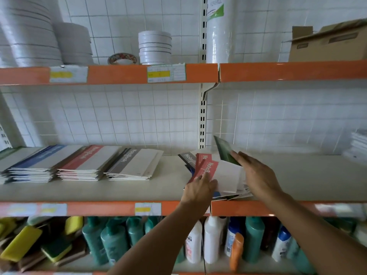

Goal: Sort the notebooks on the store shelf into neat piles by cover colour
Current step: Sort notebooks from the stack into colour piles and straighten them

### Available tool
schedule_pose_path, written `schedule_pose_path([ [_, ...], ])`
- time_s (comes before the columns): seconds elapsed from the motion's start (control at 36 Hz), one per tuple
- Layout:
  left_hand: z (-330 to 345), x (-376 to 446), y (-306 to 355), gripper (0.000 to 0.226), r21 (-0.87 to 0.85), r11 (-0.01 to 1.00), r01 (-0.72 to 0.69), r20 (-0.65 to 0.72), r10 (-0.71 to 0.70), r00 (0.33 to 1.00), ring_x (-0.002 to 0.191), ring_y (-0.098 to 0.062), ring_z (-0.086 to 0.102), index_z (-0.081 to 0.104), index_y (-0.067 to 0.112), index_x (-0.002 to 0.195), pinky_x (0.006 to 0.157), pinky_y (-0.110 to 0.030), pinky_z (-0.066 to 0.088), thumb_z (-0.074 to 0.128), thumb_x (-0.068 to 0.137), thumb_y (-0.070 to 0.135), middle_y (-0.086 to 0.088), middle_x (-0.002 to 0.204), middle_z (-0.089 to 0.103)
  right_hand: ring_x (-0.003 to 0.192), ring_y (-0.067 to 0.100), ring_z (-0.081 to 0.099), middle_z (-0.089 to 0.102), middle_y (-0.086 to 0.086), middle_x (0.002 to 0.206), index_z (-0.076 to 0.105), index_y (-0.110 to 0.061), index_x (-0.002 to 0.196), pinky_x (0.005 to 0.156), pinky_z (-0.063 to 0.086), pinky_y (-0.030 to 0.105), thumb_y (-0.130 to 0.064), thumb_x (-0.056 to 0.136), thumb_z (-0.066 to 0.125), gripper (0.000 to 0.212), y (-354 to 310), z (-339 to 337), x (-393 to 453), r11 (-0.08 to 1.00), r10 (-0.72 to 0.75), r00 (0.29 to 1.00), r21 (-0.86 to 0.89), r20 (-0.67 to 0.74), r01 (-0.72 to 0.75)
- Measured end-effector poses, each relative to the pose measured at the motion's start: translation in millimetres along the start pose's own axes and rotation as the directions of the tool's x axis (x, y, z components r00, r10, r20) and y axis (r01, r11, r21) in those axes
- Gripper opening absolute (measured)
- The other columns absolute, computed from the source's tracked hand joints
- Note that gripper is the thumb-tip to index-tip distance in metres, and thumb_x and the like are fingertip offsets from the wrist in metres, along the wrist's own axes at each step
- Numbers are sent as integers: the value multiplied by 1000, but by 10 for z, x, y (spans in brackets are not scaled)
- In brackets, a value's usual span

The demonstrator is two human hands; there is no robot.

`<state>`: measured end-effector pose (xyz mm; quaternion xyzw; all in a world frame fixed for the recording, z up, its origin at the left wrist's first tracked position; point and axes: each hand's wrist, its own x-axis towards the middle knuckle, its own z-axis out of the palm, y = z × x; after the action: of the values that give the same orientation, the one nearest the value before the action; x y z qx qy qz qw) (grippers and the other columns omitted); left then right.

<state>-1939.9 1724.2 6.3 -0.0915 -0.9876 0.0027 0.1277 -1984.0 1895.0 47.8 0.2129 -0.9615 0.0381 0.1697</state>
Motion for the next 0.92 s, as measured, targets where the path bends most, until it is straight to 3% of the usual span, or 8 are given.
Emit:
schedule_pose_path([
  [0.14,-139,-173,-179,27,-18,1000,-9,-141,6,990,111,-29,57,55,10,121,83,-39,49,48,96,13,-11,126,56,136,14,39,25,-3,157,4,-33,150,86,50,23,4,88,52,86,-21,133,43,997,-46,995,58,-84,51],
  [0.28,-204,-430,-609,37,-54,998,36,-275,-50,960,67,-22,71,71,16,88,43,-26,53,38,74,20,-2,86,73,124,29,53,44,9,145,35,-21,143,73,55,39,24,75,51,83,-277,273,182,970,-70,989,221,-131,98],
  [0.44,-271,-837,-1231,45,35,992,120,-337,-102,936,68,-20,72,75,17,90,42,-25,52,35,70,17,-3,89,75,142,14,28,20,-5,158,15,-31,151,95,44,29,13,89,40,80,-863,172,322,970,-152,984,175,-95,167],
  [0.61,-307,-1274,-1951,49,60,971,230,-362,-194,912,71,-19,72,77,16,92,41,-29,53,34,68,14,-4,90,75,142,9,26,15,-8,159,10,-36,151,107,31,27,8,94,35,76,-1520,148,482,965,-202,975,149,-97,215],
  [0.69,-406,-1494,-2298,47,69,961,269,-357,-228,906,76,-18,73,77,16,95,47,-27,54,39,68,10,-4,93,75,142,9,27,12,-6,160,6,-34,151,106,31,24,11,90,33,81,-1881,139,566,965,-210,973,139,-98,222],
  [0.78,-428,-1658,-2685,49,43,945,325,-341,-292,894,107,-21,66,67,15,120,76,-29,55,43,79,3,-7,122,65,141,10,29,13,-6,160,4,-32,152,104,31,20,11,91,33,80,-2253,194,662,964,-206,975,154,-87,218],
  [0.83,-462,-1757,-2915,49,39,943,331,-347,-298,889,112,-23,63,63,14,125,82,-30,53,47,81,1,-8,128,61,141,12,30,15,-6,159,6,-32,152,103,34,22,12,90,34,81,-2498,265,731,960,-208,975,173,-79,219],
  [0.92,-493,-1843,-3224,50,65,932,357,-211,-337,918,137,-17,39,37,20,146,105,-29,36,34,98,8,-2,151,37,143,11,25,13,-7,160,7,-34,152,104,36,23,14,89,34,83,-2824,354,788,962,-191,980,190,-55,199],
])
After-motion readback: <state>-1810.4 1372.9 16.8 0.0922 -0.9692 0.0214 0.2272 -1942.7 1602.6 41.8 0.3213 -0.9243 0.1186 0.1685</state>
